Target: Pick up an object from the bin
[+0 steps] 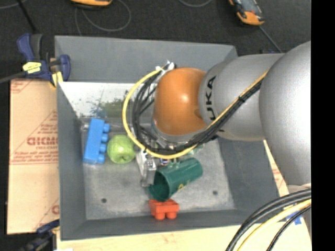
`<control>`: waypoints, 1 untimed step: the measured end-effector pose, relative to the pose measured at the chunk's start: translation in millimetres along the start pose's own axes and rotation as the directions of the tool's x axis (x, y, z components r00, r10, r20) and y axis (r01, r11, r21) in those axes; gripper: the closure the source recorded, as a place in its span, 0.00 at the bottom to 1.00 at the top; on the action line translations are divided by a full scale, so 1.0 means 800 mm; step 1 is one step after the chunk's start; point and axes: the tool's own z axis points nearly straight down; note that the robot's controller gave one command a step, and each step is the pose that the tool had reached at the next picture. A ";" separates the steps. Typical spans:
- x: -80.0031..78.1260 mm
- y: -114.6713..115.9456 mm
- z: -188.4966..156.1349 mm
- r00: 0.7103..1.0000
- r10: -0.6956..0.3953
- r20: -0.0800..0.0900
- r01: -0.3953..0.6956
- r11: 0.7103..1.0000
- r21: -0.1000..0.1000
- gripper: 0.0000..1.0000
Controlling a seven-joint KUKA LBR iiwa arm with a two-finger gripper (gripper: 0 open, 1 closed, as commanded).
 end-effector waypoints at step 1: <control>0.000 -0.063 0.015 0.993 -0.119 0.001 0.119 0.993 -0.002 0.00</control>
Offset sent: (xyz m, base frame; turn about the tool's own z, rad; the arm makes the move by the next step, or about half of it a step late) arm 0.0718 0.0267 -0.0664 -0.1090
